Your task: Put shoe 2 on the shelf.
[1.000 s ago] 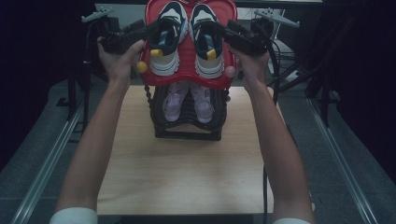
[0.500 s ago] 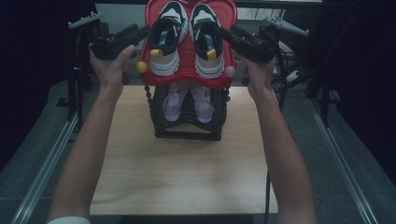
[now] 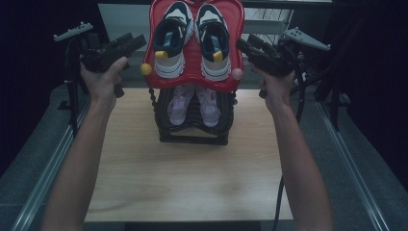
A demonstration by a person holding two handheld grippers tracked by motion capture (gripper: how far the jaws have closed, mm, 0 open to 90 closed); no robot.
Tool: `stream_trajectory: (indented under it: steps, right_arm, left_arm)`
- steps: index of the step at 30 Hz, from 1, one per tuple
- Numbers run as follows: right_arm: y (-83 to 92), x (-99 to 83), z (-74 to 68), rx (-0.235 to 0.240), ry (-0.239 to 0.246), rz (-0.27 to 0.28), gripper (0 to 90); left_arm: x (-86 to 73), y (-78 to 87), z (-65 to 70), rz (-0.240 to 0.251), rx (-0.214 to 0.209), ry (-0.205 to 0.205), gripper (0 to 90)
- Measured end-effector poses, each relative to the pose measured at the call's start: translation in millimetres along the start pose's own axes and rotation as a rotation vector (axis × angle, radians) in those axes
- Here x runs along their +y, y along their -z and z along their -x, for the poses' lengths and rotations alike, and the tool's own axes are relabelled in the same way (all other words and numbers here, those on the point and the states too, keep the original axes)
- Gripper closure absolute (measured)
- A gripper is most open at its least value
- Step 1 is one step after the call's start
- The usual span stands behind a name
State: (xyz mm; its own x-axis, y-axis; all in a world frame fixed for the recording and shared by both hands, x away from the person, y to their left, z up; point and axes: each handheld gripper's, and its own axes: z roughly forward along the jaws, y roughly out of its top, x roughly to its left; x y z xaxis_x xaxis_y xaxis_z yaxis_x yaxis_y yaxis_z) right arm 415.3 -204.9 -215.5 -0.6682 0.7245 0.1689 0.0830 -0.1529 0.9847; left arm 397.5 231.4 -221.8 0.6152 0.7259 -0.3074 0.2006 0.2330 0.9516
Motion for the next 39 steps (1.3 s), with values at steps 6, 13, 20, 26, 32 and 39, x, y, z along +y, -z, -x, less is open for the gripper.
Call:
stream_trajectory:
  steps: [6, 13, 20, 26, 32, 39]
  right_arm:
    - [15.7, -7.6, 6.3, -0.003, -0.003, 0.007, 47.8]
    - [32.4, -21.2, 12.7, -0.007, -0.004, -0.002, 48.3]
    - [41.6, -37.2, 20.9, -0.013, -0.015, -0.01, 48.6]
    - [46.9, -48.1, 26.7, -0.02, -0.021, -0.022, 48.6]
    - [56.5, -66.3, 32.3, -0.023, -0.024, -0.047, 48.6]
    - [67.1, -88.3, 41.1, -0.03, -0.049, -0.069, 48.6]
  left_arm:
    - [-10.6, 13.3, -9.7, 0.005, 0.012, 0.011, 38.4]
    - [-24.3, 29.9, -19.7, 0.0, 0.022, 0.018, 38.5]
    - [-39.0, 41.3, -25.3, -0.014, 0.03, 0.019, 38.6]
    - [-52.1, 46.7, -29.1, -0.028, 0.031, 0.025, 38.5]
    - [-72.9, 55.1, -30.5, -0.041, 0.03, 0.032, 39.3]
    - [-99.6, 62.9, -35.2, -0.066, 0.041, 0.043, 39.4]
